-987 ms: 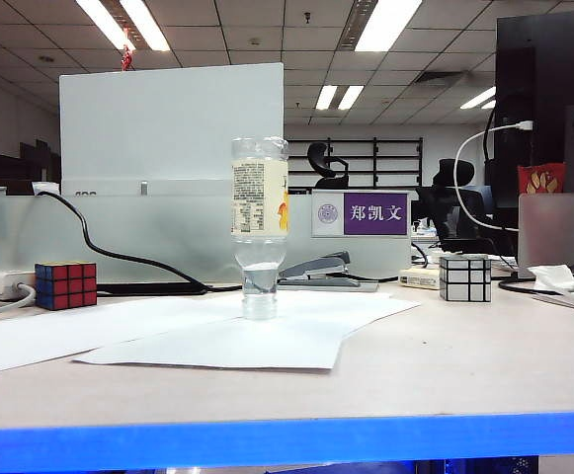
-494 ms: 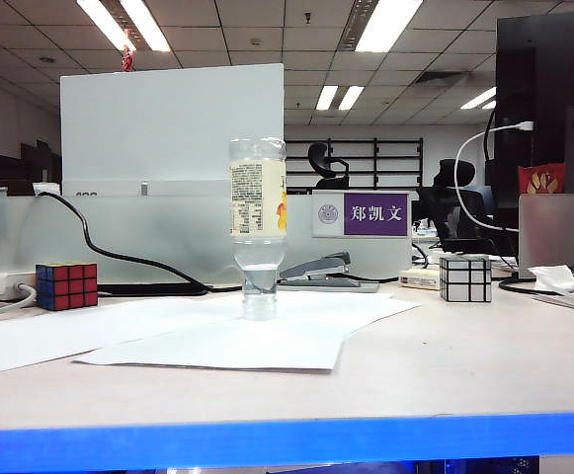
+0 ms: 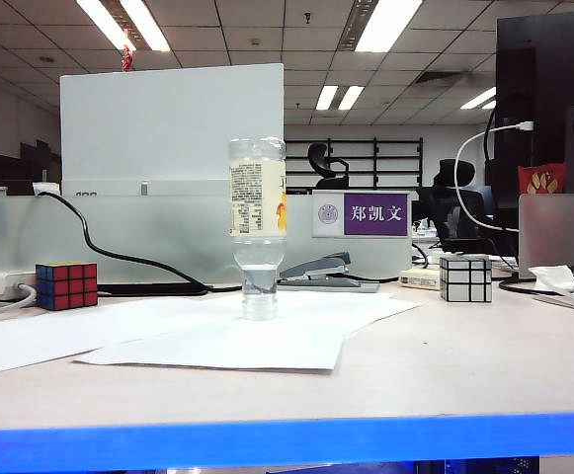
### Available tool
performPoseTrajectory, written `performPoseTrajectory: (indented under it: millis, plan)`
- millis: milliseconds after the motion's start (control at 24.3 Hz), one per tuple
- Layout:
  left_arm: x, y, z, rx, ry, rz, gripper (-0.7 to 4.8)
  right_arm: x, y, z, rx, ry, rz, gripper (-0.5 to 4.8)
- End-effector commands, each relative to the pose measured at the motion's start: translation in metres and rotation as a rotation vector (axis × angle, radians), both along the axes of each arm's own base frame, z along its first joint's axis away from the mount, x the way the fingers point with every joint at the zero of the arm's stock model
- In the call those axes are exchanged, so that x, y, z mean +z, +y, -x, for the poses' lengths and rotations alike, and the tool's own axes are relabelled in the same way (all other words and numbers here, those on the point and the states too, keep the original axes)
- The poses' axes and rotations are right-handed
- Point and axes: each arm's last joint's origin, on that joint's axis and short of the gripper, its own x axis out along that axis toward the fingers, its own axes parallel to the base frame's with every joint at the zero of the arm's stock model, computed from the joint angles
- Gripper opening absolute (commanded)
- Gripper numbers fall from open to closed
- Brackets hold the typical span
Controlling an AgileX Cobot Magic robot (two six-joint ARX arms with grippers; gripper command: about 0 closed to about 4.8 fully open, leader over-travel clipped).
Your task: Flip the plastic bottle upside down.
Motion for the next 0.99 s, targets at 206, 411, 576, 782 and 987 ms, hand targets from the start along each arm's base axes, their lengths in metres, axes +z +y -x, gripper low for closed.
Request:
performPoseTrajectory:
  millis: [206,411,576,782,987]
  plan:
    - [-0.055,0.011,-0.027,-0.19,0.06,-0.048,-0.04,-0.03,0.022,-0.016,0.052,0.071,0.031,0.05]
    - [-0.113,0.014,-0.06,-0.29,0.184,-0.002,-0.04,-0.059,0.041,-0.03,0.095,0.074,0.04,0.13]
    - [-0.145,0.013,-0.081,-0.331,0.263,0.032,-0.04,-0.088,0.053,-0.04,0.097,0.099,0.036,0.13]
    - [-0.164,0.013,-0.09,-0.343,0.327,0.045,-0.04,-0.112,0.061,-0.046,0.125,0.113,-0.071,0.13]
    - [-0.167,0.013,-0.092,-0.342,0.341,0.058,-0.04,-0.128,0.066,-0.05,0.147,0.109,-0.149,0.12]
